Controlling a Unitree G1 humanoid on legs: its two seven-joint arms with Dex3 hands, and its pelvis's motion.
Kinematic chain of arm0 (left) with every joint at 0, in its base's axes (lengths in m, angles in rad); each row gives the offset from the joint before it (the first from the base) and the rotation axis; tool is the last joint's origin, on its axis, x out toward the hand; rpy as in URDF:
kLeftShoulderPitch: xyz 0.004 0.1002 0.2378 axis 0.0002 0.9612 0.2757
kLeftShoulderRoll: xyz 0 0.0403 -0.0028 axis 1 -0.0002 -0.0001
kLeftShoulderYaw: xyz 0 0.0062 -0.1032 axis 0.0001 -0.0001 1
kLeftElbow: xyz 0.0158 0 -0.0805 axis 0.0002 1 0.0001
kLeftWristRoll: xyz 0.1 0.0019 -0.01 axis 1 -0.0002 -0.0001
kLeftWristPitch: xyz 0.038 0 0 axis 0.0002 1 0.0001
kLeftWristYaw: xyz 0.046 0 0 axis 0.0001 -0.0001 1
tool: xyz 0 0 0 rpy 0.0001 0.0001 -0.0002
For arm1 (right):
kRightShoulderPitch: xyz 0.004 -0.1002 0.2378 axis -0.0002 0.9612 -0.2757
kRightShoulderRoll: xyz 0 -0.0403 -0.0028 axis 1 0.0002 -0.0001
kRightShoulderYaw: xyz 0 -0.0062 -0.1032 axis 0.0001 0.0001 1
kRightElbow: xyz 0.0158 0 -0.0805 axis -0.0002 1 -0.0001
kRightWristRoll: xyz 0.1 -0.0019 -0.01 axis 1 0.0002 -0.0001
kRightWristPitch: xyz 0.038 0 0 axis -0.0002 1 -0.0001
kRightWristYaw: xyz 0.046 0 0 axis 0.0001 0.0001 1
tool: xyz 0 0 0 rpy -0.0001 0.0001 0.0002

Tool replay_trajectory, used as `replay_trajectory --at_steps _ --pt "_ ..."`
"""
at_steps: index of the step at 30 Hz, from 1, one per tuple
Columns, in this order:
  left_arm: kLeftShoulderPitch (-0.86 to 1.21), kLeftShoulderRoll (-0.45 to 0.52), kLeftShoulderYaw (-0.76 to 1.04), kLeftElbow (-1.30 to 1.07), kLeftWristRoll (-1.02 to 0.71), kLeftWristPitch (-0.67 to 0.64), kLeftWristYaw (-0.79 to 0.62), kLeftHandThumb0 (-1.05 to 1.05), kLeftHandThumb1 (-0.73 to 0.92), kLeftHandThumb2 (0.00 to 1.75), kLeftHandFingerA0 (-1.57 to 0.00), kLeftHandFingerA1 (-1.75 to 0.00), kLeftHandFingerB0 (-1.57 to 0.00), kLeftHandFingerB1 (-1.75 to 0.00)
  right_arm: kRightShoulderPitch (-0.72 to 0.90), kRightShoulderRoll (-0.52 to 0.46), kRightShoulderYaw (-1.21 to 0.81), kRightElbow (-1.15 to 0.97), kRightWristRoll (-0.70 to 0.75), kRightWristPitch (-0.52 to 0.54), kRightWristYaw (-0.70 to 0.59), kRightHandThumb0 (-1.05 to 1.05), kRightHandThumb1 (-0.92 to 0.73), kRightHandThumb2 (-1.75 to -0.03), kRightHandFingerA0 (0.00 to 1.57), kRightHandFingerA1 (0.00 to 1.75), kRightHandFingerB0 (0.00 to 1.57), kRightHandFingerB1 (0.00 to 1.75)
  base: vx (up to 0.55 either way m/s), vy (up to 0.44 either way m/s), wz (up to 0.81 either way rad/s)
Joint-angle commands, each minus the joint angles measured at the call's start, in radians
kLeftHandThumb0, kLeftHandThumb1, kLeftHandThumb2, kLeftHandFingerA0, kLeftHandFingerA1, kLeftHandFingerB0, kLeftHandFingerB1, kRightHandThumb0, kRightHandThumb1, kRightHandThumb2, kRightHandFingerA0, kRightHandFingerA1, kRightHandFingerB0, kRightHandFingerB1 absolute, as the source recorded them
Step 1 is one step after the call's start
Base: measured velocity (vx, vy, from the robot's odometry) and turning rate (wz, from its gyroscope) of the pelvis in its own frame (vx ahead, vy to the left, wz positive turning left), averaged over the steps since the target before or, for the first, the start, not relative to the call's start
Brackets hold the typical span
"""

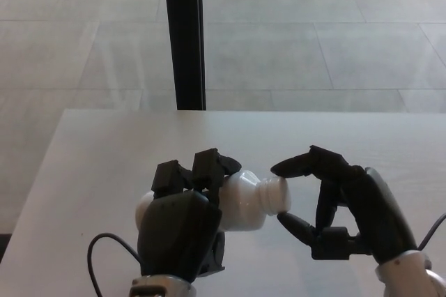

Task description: The robot uses its left hand to to lift the bottle kept on the middle of the desk and tilts it towards its right hand. It then uses its right hand to rotate its cap to open it and places the bottle and cap back on the desk

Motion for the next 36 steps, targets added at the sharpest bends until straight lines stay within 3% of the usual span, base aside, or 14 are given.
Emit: replay_trajectory --at_steps 1,7,8,9,15,16,22,26,32,35,36 --pt "0.006 -0.013 0.000 0.006 -0.010 -0.035 0.017 0.17 0.63 1.15 -0.89 -1.75 -0.80 -1.48 -0.006 0.004 -0.015 0.042 -0.090 -0.163 -0.171 -0.37 -0.56 -1.02 0.91 1.67 0.84 1.20 0.00 0.000 0.00" --pt "0.007 -0.009 -0.006 0.005 0.007 -0.026 0.016 0.16 0.62 1.15 -0.89 -1.75 -0.80 -1.47 -0.010 -0.001 -0.022 0.068 -0.112 -0.235 -0.216 -0.34 -0.56 -1.02 0.89 1.63 0.83 1.22 0.00 0.000 0.00" --pt "0.009 -0.011 -0.004 -0.001 0.000 -0.028 0.011 0.17 0.59 1.21 -0.89 -1.75 -0.80 -1.50 -0.017 -0.013 -0.025 0.083 -0.115 -0.274 -0.226 -0.38 -0.51 -1.03 1.02 1.46 0.88 1.14 0.00 0.000 0.00" --pt "0.012 -0.015 -0.002 -0.004 -0.006 -0.024 0.007 0.16 0.60 1.21 -0.89 -1.75 -0.79 -1.51 -0.022 -0.016 -0.028 0.092 -0.112 -0.295 -0.228 -0.31 -0.56 -1.03 0.90 1.57 0.86 1.15 0.00 0.000 0.00" --pt "0.003 -0.011 -0.002 0.011 0.000 -0.030 0.013 0.17 0.60 1.16 -0.88 -1.75 -0.79 -1.46 -0.045 -0.047 -0.035 0.100 -0.141 -0.334 -0.226 -0.30 -0.58 -1.00 0.88 1.58 0.84 1.05 0.00 0.000 0.00" --pt "0.002 -0.008 -0.001 0.014 -0.001 -0.036 0.016 0.16 0.61 1.18 -0.88 -1.75 -0.79 -1.47 -0.049 -0.055 -0.033 0.106 -0.135 -0.352 -0.218 -0.29 -0.60 -0.92 0.84 1.65 0.83 1.02 0.00 0.000 0.00" --pt "-0.011 0.000 -0.004 0.030 0.005 -0.049 0.019 0.14 0.61 1.15 -0.88 -1.75 -0.80 -1.46 -0.069 -0.110 -0.010 0.129 -0.133 -0.421 -0.168 -0.32 -0.63 -0.86 0.83 1.70 0.83 0.99 0.00 0.000 0.00" --pt "-0.011 0.004 -0.002 0.030 0.001 -0.050 0.010 0.13 0.59 1.18 -0.90 -1.75 -0.80 -1.41 -0.107 -0.166 0.023 0.180 -0.123 -0.475 -0.108 -0.32 -0.56 -1.04 0.89 1.70 0.82 1.14 0.00 0.000 0.00" --pt "-0.007 -0.005 -0.001 0.023 0.001 -0.034 0.002 0.13 0.61 1.13 -0.88 -1.73 -0.79 -1.39 -0.136 -0.219 0.055 0.222 -0.150 -0.524 -0.107 -0.32 -0.50 -1.03 0.91 1.67 0.86 1.11 0.00 0.000 0.00" --pt "-0.006 -0.009 0.000 0.021 -0.002 -0.026 -0.004 0.13 0.62 1.12 -0.87 -1.73 -0.79 -1.41 -0.144 -0.236 0.071 0.240 -0.154 -0.541 -0.105 -0.32 -0.53 -1.01 0.89 1.69 0.80 1.18 0.00 0.000 0.00" --pt "-0.007 -0.009 -0.003 0.017 0.005 -0.015 -0.015 0.11 0.63 1.06 -0.89 -1.63 -0.80 -1.23 -0.146 -0.242 0.078 0.246 -0.168 -0.548 -0.115 -0.32 -0.55 -0.99 0.88 1.70 0.78 1.23 0.00 0.000 0.00"
